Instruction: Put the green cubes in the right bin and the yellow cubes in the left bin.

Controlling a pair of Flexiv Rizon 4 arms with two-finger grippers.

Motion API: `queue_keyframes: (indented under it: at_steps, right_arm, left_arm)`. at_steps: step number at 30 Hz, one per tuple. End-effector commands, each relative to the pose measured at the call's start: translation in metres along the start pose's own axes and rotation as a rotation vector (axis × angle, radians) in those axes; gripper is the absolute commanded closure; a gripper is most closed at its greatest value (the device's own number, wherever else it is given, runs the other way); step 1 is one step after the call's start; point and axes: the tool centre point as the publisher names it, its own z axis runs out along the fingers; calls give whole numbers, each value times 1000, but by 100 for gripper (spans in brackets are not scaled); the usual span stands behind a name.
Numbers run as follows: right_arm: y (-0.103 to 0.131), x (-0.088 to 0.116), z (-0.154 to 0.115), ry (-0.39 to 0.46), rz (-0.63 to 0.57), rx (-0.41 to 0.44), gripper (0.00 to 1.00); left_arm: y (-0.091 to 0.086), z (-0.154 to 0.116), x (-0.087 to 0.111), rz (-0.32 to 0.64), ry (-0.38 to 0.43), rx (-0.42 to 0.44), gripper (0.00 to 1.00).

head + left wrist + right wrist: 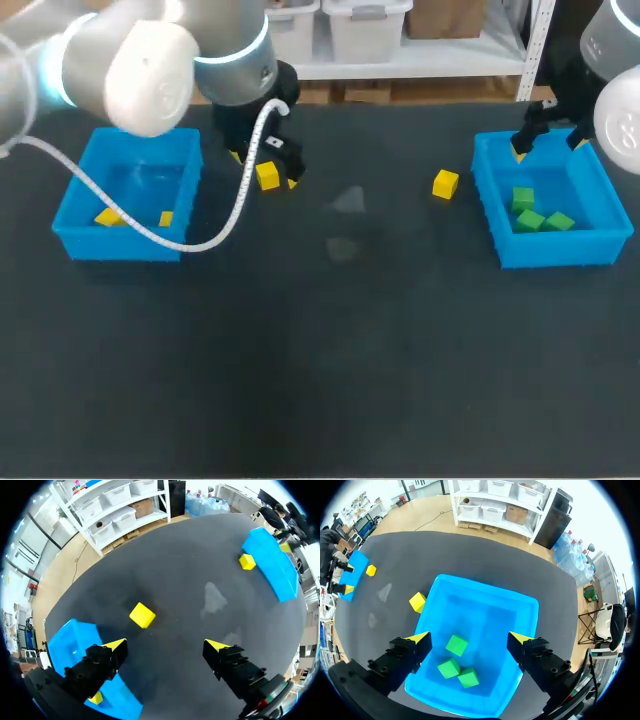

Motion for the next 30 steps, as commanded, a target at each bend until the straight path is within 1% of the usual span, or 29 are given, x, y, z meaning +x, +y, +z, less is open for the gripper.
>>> queue_keyframes:
  at_steps: [1, 3, 4, 7, 11, 17, 20, 21, 25, 30]
  right_arm:
    - [1, 3, -1, -7, 2, 6, 0]
    - [1, 3, -1, -7, 2, 6, 0]
    - [1, 3, -1, -7, 2, 6, 0]
    - [1, 3, -1, -7, 2, 6, 0]
    - [1, 3, -1, -7, 2, 6, 0]
    - [1, 3, -1, -7, 2, 6, 0]
    - [1, 3, -1, -7, 2, 6, 0]
    - [1, 3, -1, -7, 2, 6, 0]
    - [1, 3, -1, -7, 2, 6, 0]
    - [1, 3, -1, -7, 2, 6, 0]
  left_arm:
    - [0, 18, -38, -35, 119, -35, 0]
    - [1, 23, -40, -90, 125, -28, 0]
    - [3, 24, -41, -150, 122, -24, 0]
    - [5, 29, -43, -264, 117, -19, 0]
    - [5, 37, -42, -381, 129, -1, 0]
    - [14, 48, -33, -538, 157, 7, 0]
    - [19, 51, -30, -591, 159, -2, 0]
    - [21, 51, -29, -622, 158, -2, 0]
    - [22, 52, -28, -679, 163, 2, 0]
    - [16, 56, -25, -691, 178, 14, 0]
